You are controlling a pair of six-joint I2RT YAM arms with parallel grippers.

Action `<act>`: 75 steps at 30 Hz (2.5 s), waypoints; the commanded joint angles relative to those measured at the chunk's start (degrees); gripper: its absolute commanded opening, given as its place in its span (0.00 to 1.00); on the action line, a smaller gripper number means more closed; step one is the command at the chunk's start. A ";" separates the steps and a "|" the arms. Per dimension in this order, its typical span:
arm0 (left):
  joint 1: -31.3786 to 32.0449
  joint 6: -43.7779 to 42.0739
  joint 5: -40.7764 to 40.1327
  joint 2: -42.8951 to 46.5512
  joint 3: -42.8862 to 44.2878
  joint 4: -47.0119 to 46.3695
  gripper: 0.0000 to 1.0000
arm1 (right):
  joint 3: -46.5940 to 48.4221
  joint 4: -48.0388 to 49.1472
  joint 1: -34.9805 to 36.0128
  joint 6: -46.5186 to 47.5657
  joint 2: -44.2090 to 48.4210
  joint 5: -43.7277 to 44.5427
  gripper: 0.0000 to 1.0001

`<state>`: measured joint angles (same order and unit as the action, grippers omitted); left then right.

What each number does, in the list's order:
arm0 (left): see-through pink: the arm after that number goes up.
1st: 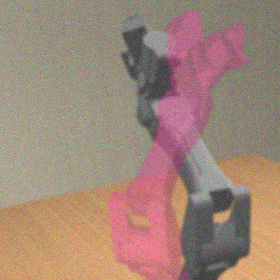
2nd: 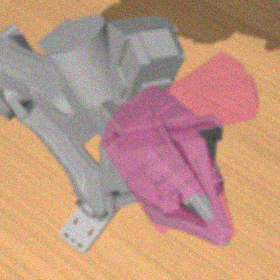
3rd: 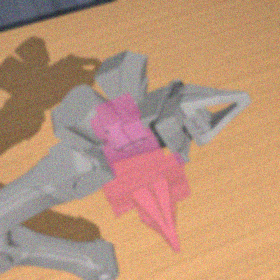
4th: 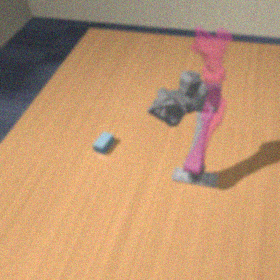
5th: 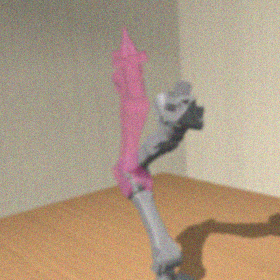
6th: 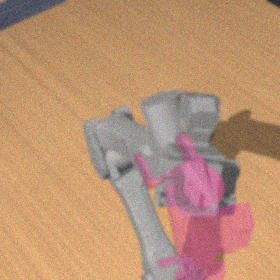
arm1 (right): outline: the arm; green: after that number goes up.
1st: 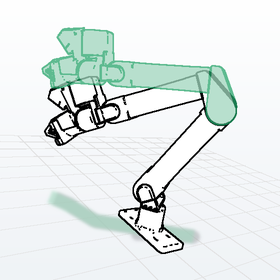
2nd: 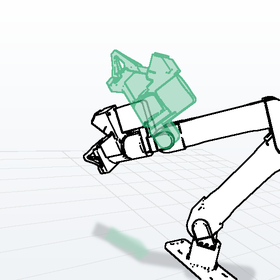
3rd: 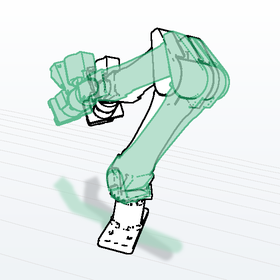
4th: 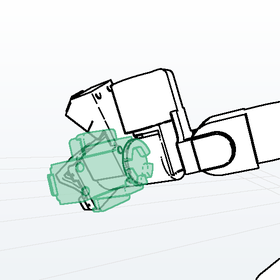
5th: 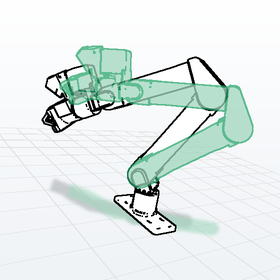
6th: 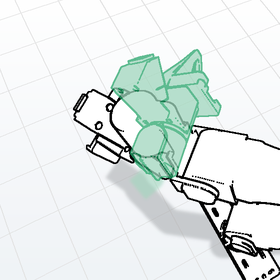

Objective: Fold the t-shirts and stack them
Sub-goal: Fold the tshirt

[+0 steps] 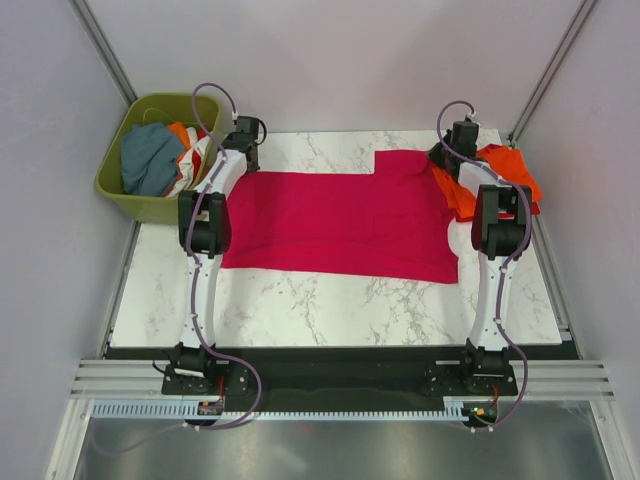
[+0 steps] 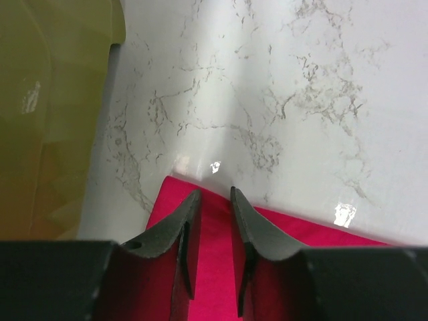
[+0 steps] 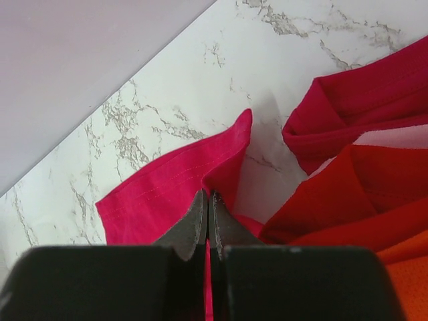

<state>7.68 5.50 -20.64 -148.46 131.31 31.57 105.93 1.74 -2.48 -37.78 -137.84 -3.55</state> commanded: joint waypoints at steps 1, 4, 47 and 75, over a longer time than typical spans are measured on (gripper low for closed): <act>-1.09 1.27 2.18 -1.74 0.01 7.71 0.30 | -0.37 2.13 -0.24 -0.37 4.42 -1.11 0.00; -1.44 1.89 4.29 -1.65 -0.61 8.68 0.26 | -0.90 2.13 -0.33 -0.37 4.77 -0.76 0.00; 1.81 3.12 -11.43 28.84 -38.48 -31.22 0.02 | -13.03 9.69 -0.16 2.71 17.51 -13.94 0.00; 1.55 6.02 -13.10 41.23 -55.80 -37.11 0.02 | -29.63 -3.76 -0.77 7.72 35.09 -8.58 0.00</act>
<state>9.45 9.39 -31.31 -111.09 76.82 -2.35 77.69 -0.80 -2.94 -31.79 -106.61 -13.19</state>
